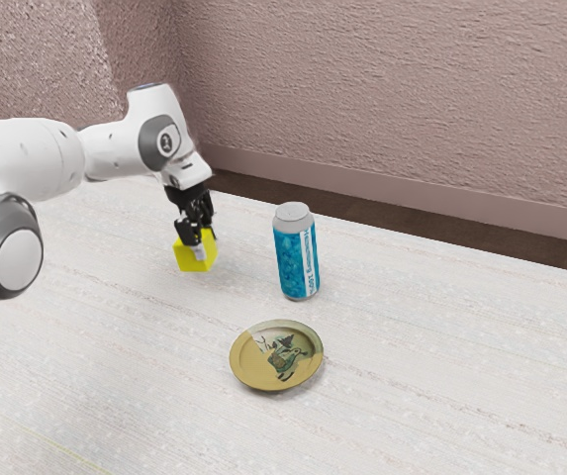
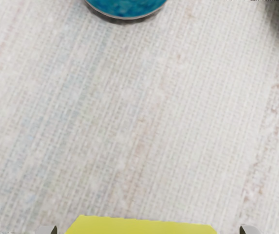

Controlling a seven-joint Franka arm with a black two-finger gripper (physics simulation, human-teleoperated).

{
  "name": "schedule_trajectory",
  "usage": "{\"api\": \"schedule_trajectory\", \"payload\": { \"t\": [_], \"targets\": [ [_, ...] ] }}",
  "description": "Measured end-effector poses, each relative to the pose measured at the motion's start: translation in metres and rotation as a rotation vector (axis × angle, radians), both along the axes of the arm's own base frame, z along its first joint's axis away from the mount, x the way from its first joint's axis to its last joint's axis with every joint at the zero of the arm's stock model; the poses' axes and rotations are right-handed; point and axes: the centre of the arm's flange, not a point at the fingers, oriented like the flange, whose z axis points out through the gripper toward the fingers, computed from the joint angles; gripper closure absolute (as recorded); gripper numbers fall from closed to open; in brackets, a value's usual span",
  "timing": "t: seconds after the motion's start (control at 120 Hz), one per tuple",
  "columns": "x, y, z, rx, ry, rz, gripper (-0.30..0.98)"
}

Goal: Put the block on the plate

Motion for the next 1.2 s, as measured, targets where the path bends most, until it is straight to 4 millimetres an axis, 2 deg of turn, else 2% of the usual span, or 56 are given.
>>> {"api": "schedule_trajectory", "payload": {
  "t": [0.383,0.567,0.75,0.958,1.067,1.2],
  "targets": [
    [-0.087,-0.009,0.027,0.014,0.013,0.037,0.33],
    [-0.113,-0.012,0.036,0.042,0.006,0.048,0.33],
    [-0.109,-0.091,0.033,0.055,0.001,-0.054,0.33],
    [-0.128,-0.176,0.021,0.061,0.01,-0.148,0.33],
    [-0.134,-0.212,0.021,0.074,-0.001,-0.184,0.33],
    [-0.139,-0.239,0.022,0.09,-0.011,-0.201,0.33]
  ]
}}
